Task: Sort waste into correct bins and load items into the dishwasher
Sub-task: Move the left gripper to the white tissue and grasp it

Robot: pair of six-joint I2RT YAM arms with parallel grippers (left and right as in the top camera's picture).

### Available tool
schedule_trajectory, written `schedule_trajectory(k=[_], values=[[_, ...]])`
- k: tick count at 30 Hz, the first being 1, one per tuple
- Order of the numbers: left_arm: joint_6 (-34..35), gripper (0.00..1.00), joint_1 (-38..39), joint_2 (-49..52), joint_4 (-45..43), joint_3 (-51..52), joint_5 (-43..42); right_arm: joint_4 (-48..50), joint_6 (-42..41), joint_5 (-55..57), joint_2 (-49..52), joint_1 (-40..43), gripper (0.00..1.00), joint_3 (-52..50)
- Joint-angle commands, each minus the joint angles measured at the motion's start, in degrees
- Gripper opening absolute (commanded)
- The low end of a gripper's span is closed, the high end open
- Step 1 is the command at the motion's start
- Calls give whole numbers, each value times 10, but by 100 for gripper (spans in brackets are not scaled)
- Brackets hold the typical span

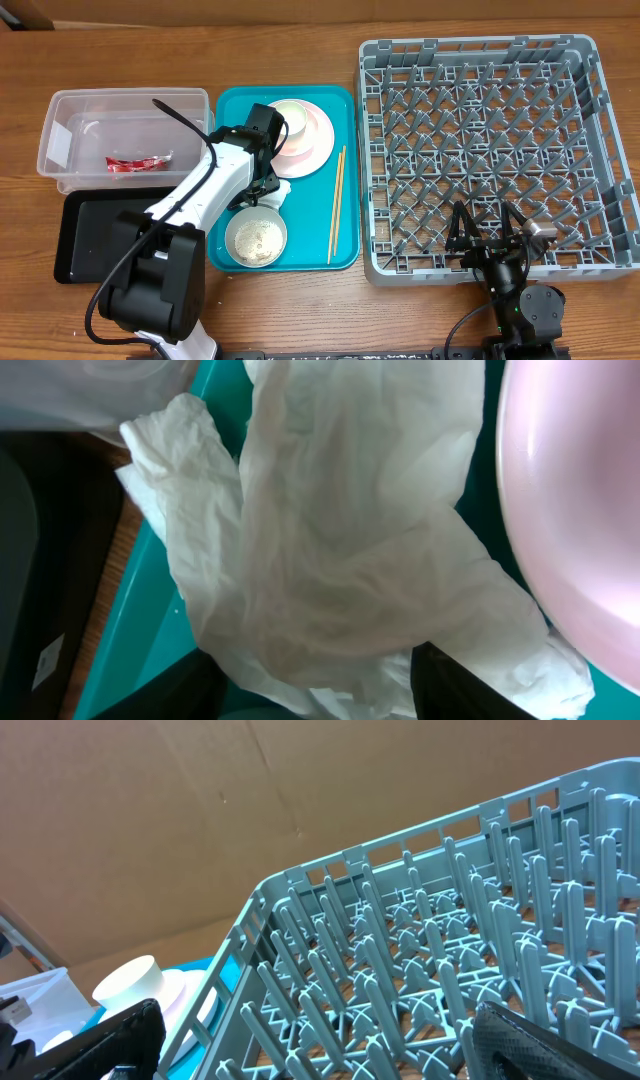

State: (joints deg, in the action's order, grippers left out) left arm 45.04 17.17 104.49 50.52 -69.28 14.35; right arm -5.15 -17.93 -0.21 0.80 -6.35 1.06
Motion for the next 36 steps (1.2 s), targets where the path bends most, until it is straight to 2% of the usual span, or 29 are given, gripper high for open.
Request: schedule_trajectory(k=[1,19,28,30,33,36], values=[[2,61,-3,9,-3,4,-3,3,2,-3,-4,5,100,-6],[2,56,-2,13,-33,16,-5,3,2,-3,-4,5,100,-6],[2,57,-2,13,-62,41,-9,3,2,-3,-4,5,100,-6],[2,56,-2,13,-62,41,-10,3,2,-3,-4,5,100,-6],[-2,47,-2,13,-62,41,-11,3,2,-3,-4,5,100,-6],[-24,47,-2,13,-69,41,-20,3,2,-3,-4,5,100,-6]])
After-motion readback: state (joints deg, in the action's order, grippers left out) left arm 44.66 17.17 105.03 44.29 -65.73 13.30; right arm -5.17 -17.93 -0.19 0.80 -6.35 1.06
